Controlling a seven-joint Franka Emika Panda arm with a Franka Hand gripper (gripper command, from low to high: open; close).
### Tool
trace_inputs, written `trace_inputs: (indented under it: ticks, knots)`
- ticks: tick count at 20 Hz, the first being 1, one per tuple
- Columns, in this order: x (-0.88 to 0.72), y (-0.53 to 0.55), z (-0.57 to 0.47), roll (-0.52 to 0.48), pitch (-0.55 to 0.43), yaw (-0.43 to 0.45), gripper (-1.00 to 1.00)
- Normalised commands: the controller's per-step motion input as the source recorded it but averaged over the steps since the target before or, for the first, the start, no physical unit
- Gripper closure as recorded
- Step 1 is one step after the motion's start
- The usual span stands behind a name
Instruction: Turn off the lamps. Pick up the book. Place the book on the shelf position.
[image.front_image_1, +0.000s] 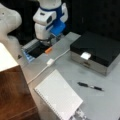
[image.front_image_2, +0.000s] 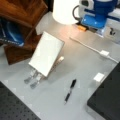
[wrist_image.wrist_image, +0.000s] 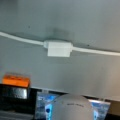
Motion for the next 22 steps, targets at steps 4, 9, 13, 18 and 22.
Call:
trace_inputs:
  ticks: [4, 9, 13, 18, 22]
  knots:
    - [-0.53, 0.22, -0.23, 0.074, -0.137, -0.186, -1.0]
    - [-0.58, 0.27, -0.29, 0.037, -0.159, -0.185, -1.0]
    - [-0.55, 0.25, -0.24, 0.014, -0.193, -0.141, -1.0]
    - [-0.43, 0.18, -0.18, 0.027, -0.218, -0.105, -1.0]
    - [-0.35, 0.12, -0.2, 0.077, -0.224, -0.093, -1.0]
